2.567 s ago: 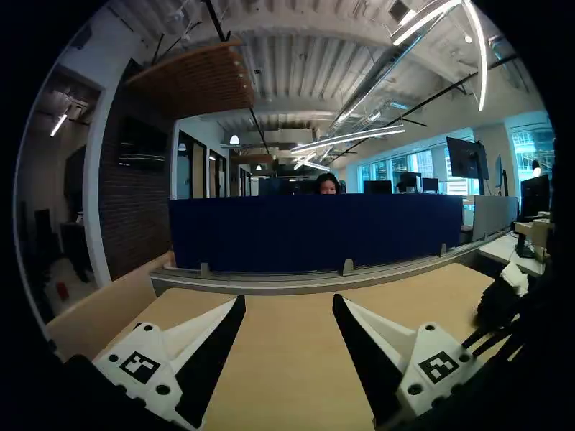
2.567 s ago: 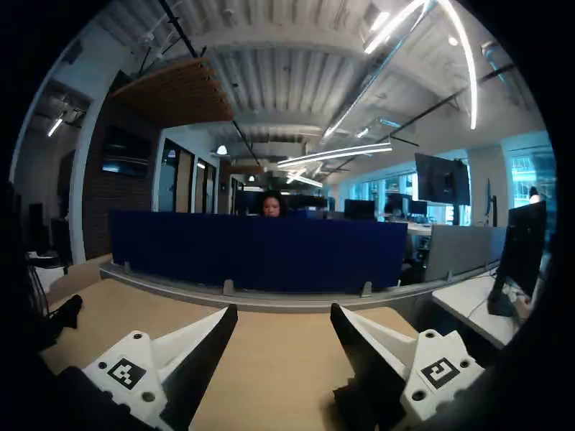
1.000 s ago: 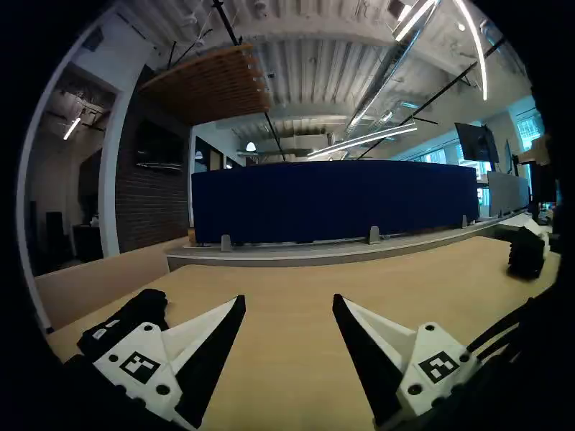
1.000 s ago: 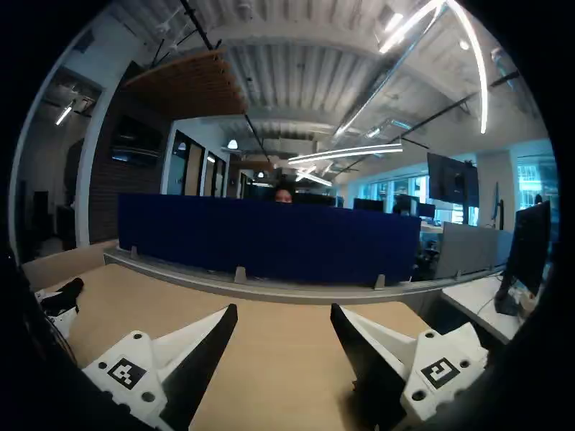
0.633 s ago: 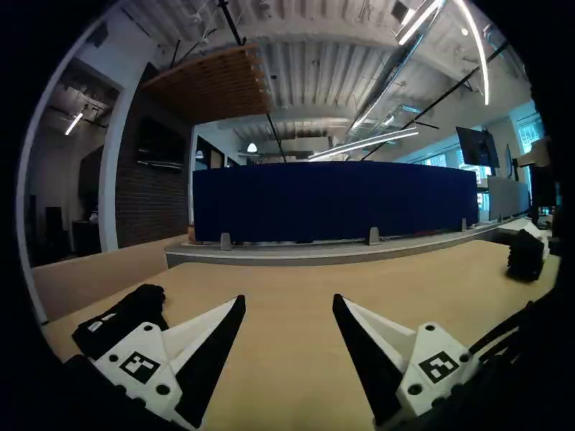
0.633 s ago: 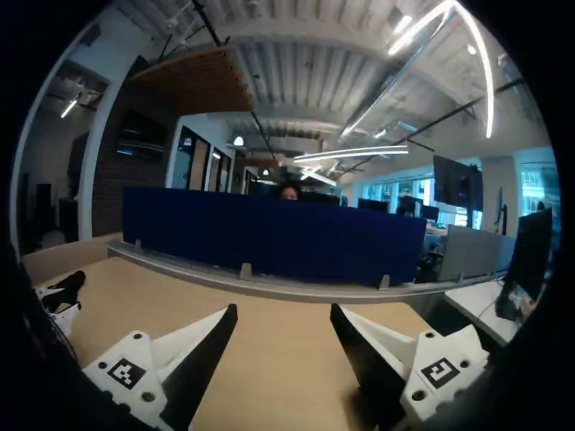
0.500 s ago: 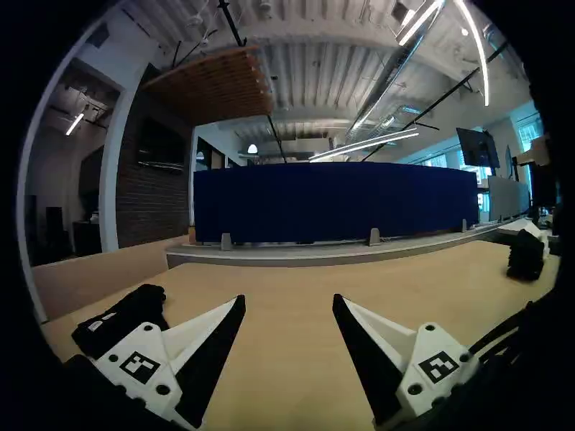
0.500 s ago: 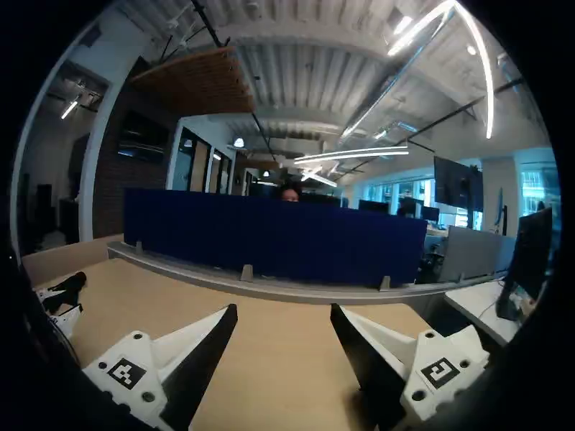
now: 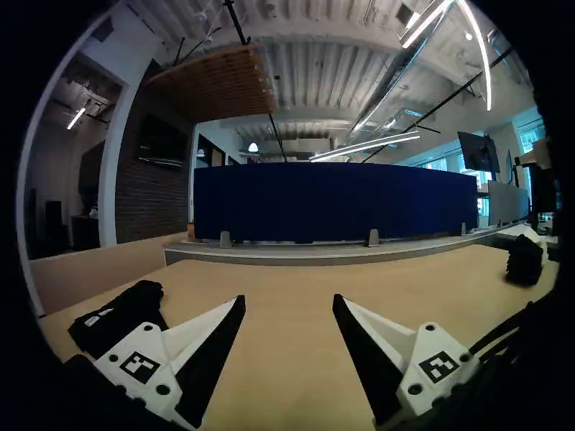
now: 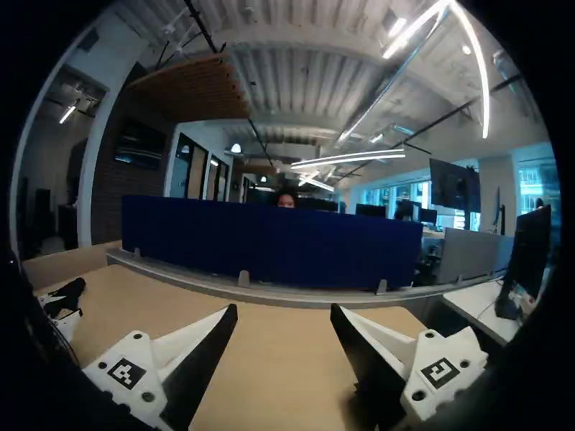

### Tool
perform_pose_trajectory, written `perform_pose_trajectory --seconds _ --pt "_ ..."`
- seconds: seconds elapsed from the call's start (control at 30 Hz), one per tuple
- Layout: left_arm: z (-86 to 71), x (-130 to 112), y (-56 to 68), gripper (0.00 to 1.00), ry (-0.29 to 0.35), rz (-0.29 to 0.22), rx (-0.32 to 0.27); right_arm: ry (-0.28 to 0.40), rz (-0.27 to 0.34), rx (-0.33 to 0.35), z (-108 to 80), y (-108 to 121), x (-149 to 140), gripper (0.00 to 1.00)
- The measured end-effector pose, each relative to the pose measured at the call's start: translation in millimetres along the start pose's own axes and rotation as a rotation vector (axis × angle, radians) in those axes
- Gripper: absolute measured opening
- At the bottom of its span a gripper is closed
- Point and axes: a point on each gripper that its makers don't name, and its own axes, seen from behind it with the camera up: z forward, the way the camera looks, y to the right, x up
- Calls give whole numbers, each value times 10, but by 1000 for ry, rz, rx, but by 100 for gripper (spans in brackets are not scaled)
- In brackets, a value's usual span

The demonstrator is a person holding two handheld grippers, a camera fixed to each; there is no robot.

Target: Fold towel

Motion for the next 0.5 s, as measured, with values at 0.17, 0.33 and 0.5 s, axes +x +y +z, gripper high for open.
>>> perform_pose_trajectory --seconds 0.17,0.33,0.5 --pt "8 2 6 90 0 0 0 19 2 -7 -25 82 64 100" --pt "8 -4 9 90 0 1 0 34 -3 -11 -64 148 82 100" --pt "9 -4 7 90 -1 1 0 49 -6 -24 -87 247 70 100"
